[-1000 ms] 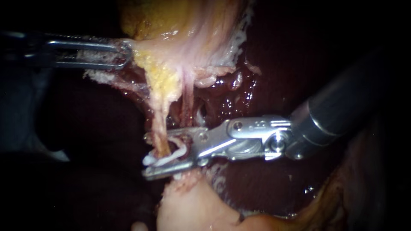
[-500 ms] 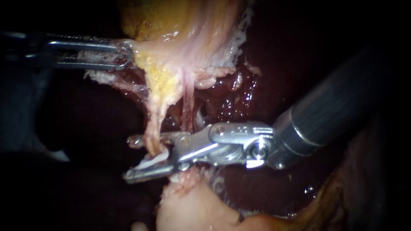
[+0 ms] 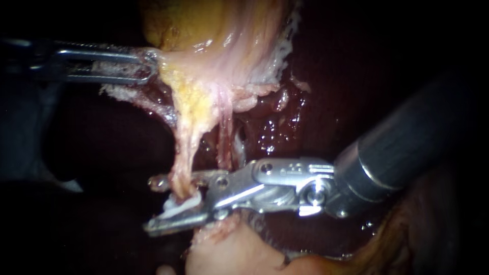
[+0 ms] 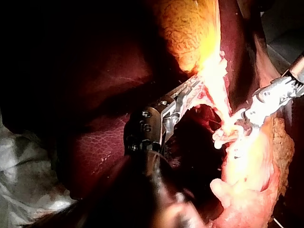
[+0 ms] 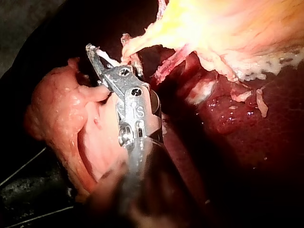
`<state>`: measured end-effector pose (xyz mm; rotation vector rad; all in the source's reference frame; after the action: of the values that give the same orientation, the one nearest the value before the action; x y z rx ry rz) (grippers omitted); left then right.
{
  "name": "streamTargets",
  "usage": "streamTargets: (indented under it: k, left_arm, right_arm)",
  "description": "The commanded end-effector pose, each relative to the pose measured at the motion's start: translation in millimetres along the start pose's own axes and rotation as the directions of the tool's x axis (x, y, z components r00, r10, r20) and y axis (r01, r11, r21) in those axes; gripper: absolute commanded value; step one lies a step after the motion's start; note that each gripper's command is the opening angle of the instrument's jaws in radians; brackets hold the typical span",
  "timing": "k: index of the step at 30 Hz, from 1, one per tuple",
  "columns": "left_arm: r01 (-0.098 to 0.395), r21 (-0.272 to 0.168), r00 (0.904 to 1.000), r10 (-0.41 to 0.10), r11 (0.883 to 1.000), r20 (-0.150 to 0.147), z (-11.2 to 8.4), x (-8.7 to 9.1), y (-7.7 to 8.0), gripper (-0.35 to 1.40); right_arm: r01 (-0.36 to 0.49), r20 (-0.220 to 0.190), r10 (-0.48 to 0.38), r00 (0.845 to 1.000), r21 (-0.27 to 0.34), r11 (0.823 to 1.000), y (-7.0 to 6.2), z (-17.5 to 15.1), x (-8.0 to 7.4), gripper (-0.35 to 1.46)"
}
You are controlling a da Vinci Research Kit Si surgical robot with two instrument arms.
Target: Clipping third clip left tube
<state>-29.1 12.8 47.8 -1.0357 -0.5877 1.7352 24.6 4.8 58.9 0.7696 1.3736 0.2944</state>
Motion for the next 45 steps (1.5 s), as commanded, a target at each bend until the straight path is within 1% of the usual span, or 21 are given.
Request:
streamTargets:
  k: [1, 5, 8, 14, 17, 20, 22, 28, 33, 36, 40, 45]
  left_arm:
    - [0.0, 0.0, 1.0, 0.0, 1.0, 0.0, 0.0, 0.0, 0.0, -0.35]
    - [0.0, 0.0, 1.0, 0.0, 1.0, 0.0, 0.0, 0.0, 0.0, -0.35]
    - [0.0, 0.0, 1.0, 0.0, 1.0, 0.0, 0.0, 0.0, 0.0, -0.35]
    - [0.0, 0.001, 1.0, 0.0, 1.0, -0.001, 0.1, 0.0, 0.0, -0.35]
    - [0.0, -0.001, 1.0, 0.0, 1.0, 0.0, 0.3, 0.0, 0.0, -0.35]
    - [0.0, -0.001, 1.0, 0.0, 1.0, 0.0, 0.2, 0.0, 0.0, -0.35]
    - [0.0, -0.001, 1.0, 0.0, 1.0, 0.0, 0.2, 0.0, 0.0, -0.35]
    - [0.0, -0.001, 1.0, 0.0, 1.0, 0.0, 0.2, 0.0, 0.0, -0.35]
    - [0.0, -0.001, 1.0, 0.0, 1.0, 0.0, 0.2, 0.0, 0.0, -0.35]
    - [0.0, -0.002, 1.0, 0.0, 1.0, 0.0, 0.2, 0.0, 0.0, -0.35]
    - [0.0, -0.002, 1.0, 0.0, 1.0, 0.0, 0.2, 0.0, 0.0, -0.35]
    - [0.0, -0.002, 1.0, 0.0, 1.0, 0.0, 0.2, 0.0, 0.0, -0.35]
  right_arm:
    - [-0.004, -0.002, 0.004, 1.0, -0.002, 1.0, 0.1, -0.2, 0.5, 0.48]
    - [-0.012, -0.026, 0.012, 1.0, 0.006, 1.0, 0.6, -1.0, 2.2, 0.48]
    - [-0.02, -0.038, 0.02, 0.999, -0.006, 1.0, 1.1, -1.6, 3.5, 0.48]
    - [-0.04, -0.072, 0.039, 0.997, -0.011, 0.999, 2.2, -2.6, 5.9, 0.47]
    - [-0.034, -0.086, 0.032, 0.996, -0.023, 0.999, 3.0, -2.5, 6.8, 0.48]
    - [-0.036, -0.102, 0.034, 0.994, -0.022, 0.999, 3.2, -2.4, 7.3, 0.49]
    - [-0.038, -0.103, 0.035, 0.994, -0.022, 0.999, 3.3, -2.4, 7.6, 0.49]
    - [-0.035, -0.105, 0.033, 0.994, -0.02, 0.999, 3.0, -2.6, 8.3, 0.49]
    - [-0.035, -0.105, 0.034, 0.994, -0.015, 0.999, 2.1, -2.5, 8.8, 0.49]
    - [-0.034, -0.11, 0.034, 0.993, 0.001, 0.999, 1.6, -2.4, 9.1, 0.49]
    - [-0.033, -0.115, 0.034, 0.993, 0.012, 0.999, 1.1, -2.3, 9.4, 0.49]
    - [-0.032, -0.121, 0.034, 0.992, 0.018, 0.999, 0.7, -2.2, 9.6, 0.48]
